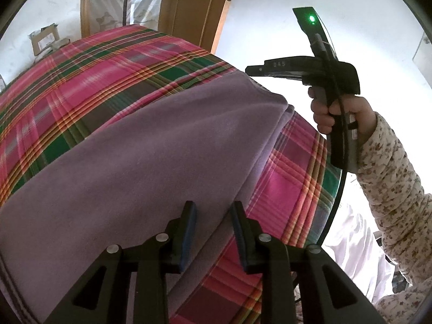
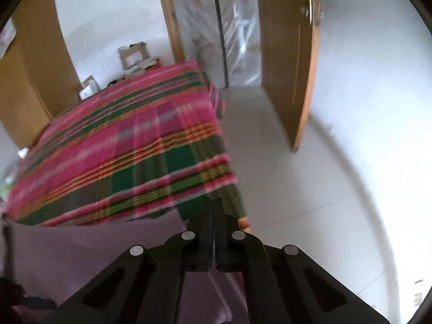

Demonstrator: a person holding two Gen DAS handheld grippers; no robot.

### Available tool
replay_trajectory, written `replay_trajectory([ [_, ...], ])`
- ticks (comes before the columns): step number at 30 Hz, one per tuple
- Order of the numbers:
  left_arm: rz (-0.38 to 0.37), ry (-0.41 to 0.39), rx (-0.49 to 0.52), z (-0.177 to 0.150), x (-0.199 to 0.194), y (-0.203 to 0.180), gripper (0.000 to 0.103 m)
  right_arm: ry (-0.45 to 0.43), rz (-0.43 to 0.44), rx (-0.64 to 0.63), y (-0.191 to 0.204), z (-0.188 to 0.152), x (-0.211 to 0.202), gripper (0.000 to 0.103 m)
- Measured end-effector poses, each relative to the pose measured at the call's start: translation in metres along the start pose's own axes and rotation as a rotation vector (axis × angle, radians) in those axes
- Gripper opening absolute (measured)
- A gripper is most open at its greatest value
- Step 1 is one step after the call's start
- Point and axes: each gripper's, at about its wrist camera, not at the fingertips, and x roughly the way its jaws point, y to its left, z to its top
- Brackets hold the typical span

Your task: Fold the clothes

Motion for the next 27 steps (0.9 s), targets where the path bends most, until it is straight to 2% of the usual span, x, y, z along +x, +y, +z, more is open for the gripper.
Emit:
replay_trajectory([
  [6,-0.003,-0.002,-0.001,-0.001,0.000,0.000,0.028,-0.013,0.105,0.070,-0.012,-0.009,-0.011,0.007],
  [8,-0.005,-0.003,-0.002,-0.001,0.000,0.001,0.028,-0.025,0.106,0.082,-0.015,-0.015,-0.020,0.019],
  [15,-0.006,-0.004,-0.001,-0.001,-0.001,0.000,0.028,-0.074,0.126,0.221,-0.042,-0.053,-0.055,0.035],
  [17,-0.005,-0.004,-0.002,-0.002,-0.001,0.000,0.028,-0.082,0.136,0.270,-0.048,-0.065,-0.061,0.044],
  [21,-0.002,-0.002,0.002,-0.002,-0.002,-0.002,0.029,-0.063,0.159,0.282,-0.045,-0.074,-0.057,0.044],
  [27,0.010,-0.002,0.011,-0.004,-0.001,-0.006,0.029,-0.060,0.109,0.258,-0.031,-0.076,-0.055,0.046],
])
